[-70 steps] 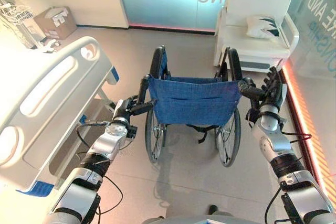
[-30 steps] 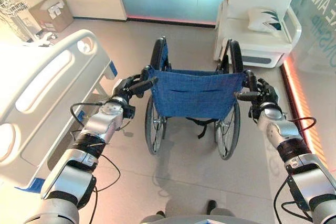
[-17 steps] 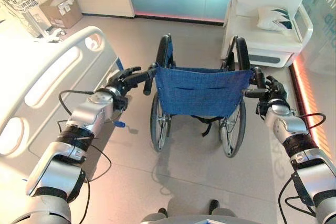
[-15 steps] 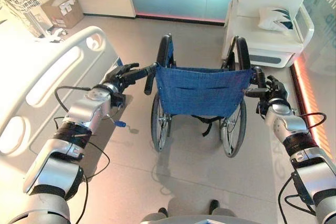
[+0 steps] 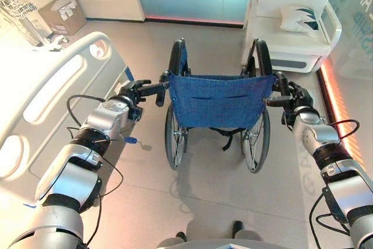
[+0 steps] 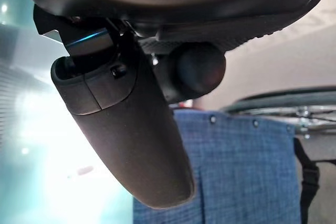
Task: Push the wheelchair next to the bed
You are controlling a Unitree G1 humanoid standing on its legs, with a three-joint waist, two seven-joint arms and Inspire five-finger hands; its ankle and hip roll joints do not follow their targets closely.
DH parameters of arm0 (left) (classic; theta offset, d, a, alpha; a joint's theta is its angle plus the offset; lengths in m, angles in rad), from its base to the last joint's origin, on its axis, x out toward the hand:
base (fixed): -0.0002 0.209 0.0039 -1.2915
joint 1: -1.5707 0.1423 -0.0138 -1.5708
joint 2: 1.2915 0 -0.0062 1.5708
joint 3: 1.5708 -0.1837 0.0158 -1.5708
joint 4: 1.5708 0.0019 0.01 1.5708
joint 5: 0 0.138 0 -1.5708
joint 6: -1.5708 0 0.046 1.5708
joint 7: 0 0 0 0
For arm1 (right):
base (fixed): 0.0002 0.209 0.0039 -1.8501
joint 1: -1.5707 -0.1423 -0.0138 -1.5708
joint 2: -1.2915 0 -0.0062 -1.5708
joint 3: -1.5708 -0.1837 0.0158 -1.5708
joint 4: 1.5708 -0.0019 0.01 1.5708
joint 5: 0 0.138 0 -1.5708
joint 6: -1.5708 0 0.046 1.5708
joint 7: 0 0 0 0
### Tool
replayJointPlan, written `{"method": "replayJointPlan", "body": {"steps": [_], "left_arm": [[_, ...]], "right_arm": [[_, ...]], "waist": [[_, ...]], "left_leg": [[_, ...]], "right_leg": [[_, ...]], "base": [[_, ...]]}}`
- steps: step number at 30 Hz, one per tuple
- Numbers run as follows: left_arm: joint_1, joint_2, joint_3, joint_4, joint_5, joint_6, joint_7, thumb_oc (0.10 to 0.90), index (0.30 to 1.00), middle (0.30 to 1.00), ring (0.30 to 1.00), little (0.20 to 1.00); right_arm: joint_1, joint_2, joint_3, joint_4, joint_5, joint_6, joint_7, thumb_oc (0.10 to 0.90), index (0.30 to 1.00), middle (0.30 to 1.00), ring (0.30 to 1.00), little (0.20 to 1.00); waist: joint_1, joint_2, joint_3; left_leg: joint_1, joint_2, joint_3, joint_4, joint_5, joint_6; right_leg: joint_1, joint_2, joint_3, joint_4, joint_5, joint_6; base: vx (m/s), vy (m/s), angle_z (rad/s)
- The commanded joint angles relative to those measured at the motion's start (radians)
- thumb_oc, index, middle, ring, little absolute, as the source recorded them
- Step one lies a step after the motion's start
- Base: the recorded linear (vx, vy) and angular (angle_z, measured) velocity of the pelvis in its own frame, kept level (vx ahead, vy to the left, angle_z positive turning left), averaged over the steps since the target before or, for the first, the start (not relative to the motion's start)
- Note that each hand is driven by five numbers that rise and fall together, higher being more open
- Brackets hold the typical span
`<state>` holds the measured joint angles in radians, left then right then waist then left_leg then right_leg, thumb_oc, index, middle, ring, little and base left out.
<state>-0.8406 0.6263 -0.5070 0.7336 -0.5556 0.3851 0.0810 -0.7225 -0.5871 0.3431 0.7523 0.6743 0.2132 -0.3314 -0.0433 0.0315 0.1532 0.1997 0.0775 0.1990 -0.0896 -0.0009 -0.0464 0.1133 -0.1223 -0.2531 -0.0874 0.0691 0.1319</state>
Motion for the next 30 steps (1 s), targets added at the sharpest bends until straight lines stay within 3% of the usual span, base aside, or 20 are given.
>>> {"method": "replayJointPlan", "body": {"steps": [1,11,24,25,26,27,30], "left_arm": [[-0.177,0.033,-0.031,0.079,0.08,-0.072,0.051,0.8,0.9,0.9,0.9,0.9],[-0.176,-0.003,-0.04,0.121,0.091,-0.093,0.048,0.8,0.9,0.9,0.9,0.9],[-0.148,-0.027,-0.019,0.116,0.118,-0.117,0.043,0.8,0.9,0.9,0.9,0.9],[-0.145,-0.027,-0.017,0.117,0.119,-0.119,0.04,0.8,0.9,0.9,0.9,0.9],[-0.142,-0.027,-0.017,0.116,0.121,-0.119,0.039,0.8,0.9,0.9,0.9,0.9],[-0.139,-0.027,-0.016,0.115,0.118,-0.122,0.041,0.8,0.9,0.9,0.9,0.9],[-0.127,-0.031,-0.011,0.114,0.122,-0.125,0.044,0.8,0.9,0.9,0.9,0.9]], "right_arm": [[-0.186,-0.002,0.078,-0.028,-0.051,-0.124,0.074,0.8,0.9,0.9,0.9,0.9],[-0.242,-0.027,0.114,-0.037,-0.045,-0.081,0.2,0.8,0.9,0.9,0.9,0.9],[-0.245,-0.03,0.106,-0.059,0.03,-0.091,0.451,0.8,0.9,0.9,0.9,0.9],[-0.239,-0.032,0.106,-0.058,0.037,-0.112,0.47,0.761,0.841,0.841,0.841,0.841],[-0.237,-0.034,0.104,-0.061,0.043,-0.128,0.478,0.51,0.465,0.465,0.465,0.465],[-0.233,-0.034,0.101,-0.069,0.048,-0.145,0.479,0.4,0.3,0.3,0.3,0.3],[-0.223,-0.026,0.087,-0.092,0.084,-0.186,0.475,0.4,0.3,0.3,0.3,0.3]], "waist": [[0.007,-0.015,-0.079],[0.004,-0.031,-0.074],[0.011,-0.047,-0.077],[0.013,-0.048,-0.078],[0.014,-0.049,-0.079],[0.014,-0.05,-0.078],[0.014,-0.049,-0.077]], "left_leg": [[-0.08,-0.127,0.015,0.063,-0.058,0.067],[-0.08,-0.125,0.015,0.071,-0.061,0.067],[-0.076,-0.126,0.009,0.074,-0.064,0.067],[-0.077,-0.126,0.007,0.074,-0.064,0.067],[-0.077,-0.126,0.007,0.075,-0.064,0.066],[-0.076,-0.126,0.006,0.075,-0.064,0.066],[-0.077,-0.126,0.005,0.076,-0.065,0.066]], "right_leg": [[-0.046,0.027,0.038,0.133,-0.079,-0.003],[-0.049,0.029,0.047,0.147,-0.083,-0.001],[-0.043,0.029,0.04,0.146,-0.083,-0.001],[-0.042,0.029,0.038,0.144,-0.083,-0.001],[-0.041,0.029,0.036,0.143,-0.083,0.0],[-0.041,0.029,0.035,0.143,-0.082,0.0],[-0.04,0.029,0.034,0.142,-0.083,0.0]], "base": [[0.02,0.001,-0.03],[0.03,-0.007,0.0],[0.02,-0.004,0.0],[0.0,0.0,0.0],[0.0,0.0,0.0],[0.0,0.0,0.0],[0.0,0.0,0.0]]}}
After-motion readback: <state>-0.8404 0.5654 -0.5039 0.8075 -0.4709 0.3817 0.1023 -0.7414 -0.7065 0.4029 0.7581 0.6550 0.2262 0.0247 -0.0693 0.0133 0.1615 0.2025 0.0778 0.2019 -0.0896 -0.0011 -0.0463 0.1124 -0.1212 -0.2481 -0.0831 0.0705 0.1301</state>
